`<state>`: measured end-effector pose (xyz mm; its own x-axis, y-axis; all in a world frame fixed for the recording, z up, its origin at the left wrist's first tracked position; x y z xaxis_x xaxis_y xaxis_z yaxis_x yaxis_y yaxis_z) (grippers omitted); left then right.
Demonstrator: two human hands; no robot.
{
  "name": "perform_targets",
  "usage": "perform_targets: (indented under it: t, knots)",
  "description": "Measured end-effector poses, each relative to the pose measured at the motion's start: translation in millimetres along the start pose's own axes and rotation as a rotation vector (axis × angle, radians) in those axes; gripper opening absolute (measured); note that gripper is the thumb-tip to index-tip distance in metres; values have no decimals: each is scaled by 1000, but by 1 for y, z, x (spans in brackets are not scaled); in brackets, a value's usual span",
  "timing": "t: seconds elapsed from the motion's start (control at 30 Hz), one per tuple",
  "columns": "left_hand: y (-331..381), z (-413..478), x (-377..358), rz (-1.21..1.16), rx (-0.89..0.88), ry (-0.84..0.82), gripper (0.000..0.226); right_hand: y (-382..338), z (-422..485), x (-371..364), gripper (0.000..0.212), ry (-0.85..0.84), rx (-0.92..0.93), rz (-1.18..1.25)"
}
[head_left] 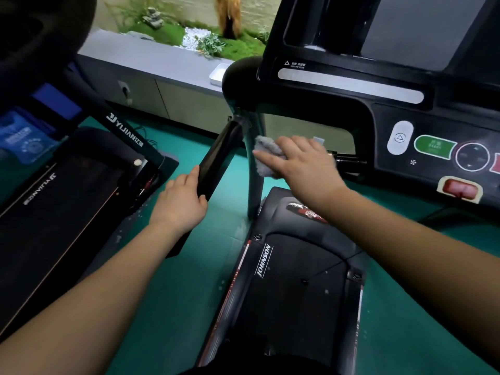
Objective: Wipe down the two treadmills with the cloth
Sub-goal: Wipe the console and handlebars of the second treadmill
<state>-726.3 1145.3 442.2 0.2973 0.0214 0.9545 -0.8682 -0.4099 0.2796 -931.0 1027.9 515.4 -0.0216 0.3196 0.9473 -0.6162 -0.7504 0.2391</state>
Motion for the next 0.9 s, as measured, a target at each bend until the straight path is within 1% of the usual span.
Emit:
perform_targets:
  t: [0.03,0.07,0.1,0.17,0.2,0.27,0.33,0.47,0.53,0.6,0.7,0.77,0.83,0.9]
  knots:
    - [0,0,0,0,2,-1,71,13,-8,-1,61,11,-14,-3]
    - [-1,0,0,-2,3,0,71,25,-17,-2,72,10,-40,-13]
    - [-1,0,0,-3,1,1,72,38,-27,1,75,29,-76,-14]
    - [-1,2,1,-6,-2,4,72,50,-43,9,60,84,-122,17]
    - [-1,2,1,-4,-4,4,71,50,-45,11,58,90,-128,20]
    - [-1,2,1,6,-9,0,71,43,-38,9,62,56,-132,8]
    - [-1,3,1,21,-8,-7,71,26,-22,2,78,17,-123,-12]
    - [1,4,0,58,-20,3,72,-15,11,6,77,-77,-41,25]
    - [0,4,0,55,-23,-4,72,-20,14,7,75,-117,-28,34]
    - [0,4,0,47,-23,-8,72,-13,7,6,75,-104,-42,16]
    - [0,4,1,38,-28,-6,72,12,-13,2,76,21,-178,29]
    - [1,4,2,33,-34,-3,72,20,-30,10,74,165,-296,148]
    - [1,4,2,31,-33,0,71,13,-48,20,60,287,-370,421]
    - [0,5,1,34,-33,3,72,-2,-68,22,47,298,-447,707]
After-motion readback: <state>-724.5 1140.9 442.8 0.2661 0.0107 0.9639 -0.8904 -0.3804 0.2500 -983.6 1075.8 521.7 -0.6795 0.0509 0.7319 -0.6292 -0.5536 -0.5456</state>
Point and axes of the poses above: each hand's wrist, its own z-axis towards the middle knuckle, its own x-axis out of the back of the hand, y = z × x, the point moved 4 cm from there along z, towards the middle knuckle, and after that the axes turned 4 degrees about -x, right-handed, at the moved point
